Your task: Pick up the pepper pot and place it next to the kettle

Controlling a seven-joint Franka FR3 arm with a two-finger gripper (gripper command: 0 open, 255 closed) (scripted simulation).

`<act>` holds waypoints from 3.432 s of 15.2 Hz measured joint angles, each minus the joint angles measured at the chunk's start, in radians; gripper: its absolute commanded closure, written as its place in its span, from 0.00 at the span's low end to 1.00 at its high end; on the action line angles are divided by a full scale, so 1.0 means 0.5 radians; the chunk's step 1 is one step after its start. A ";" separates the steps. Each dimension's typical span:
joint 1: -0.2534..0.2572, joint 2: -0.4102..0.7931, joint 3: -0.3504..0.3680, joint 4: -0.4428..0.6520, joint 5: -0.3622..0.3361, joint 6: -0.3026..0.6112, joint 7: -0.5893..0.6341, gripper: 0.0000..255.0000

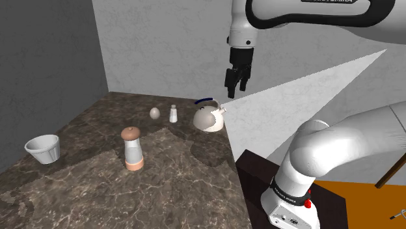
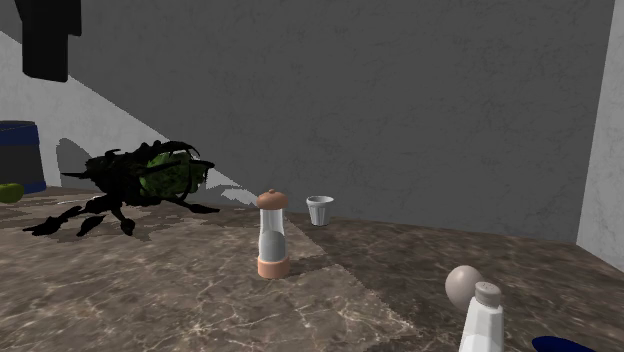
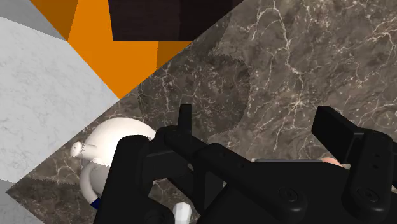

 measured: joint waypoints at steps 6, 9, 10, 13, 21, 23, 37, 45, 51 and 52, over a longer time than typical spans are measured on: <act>0.027 0.185 0.110 0.014 0.114 0.195 0.154 0.00; 0.047 0.321 0.195 0.013 0.190 0.356 0.269 0.00; 0.053 0.363 0.221 0.027 0.211 0.394 0.306 0.00; 0.061 0.515 0.287 0.062 0.259 0.536 0.397 0.00; 0.090 1.043 0.501 0.323 0.307 0.890 0.712 0.00; 0.091 1.199 0.538 0.416 0.285 0.973 0.783 0.00; 0.201 1.948 0.651 0.922 0.067 1.296 1.188 0.00; 0.210 1.996 0.648 0.885 0.047 1.381 1.200 0.00; 0.210 1.995 0.648 0.886 0.047 1.381 1.200 1.00; 0.210 1.995 0.648 0.886 0.047 1.381 1.200 1.00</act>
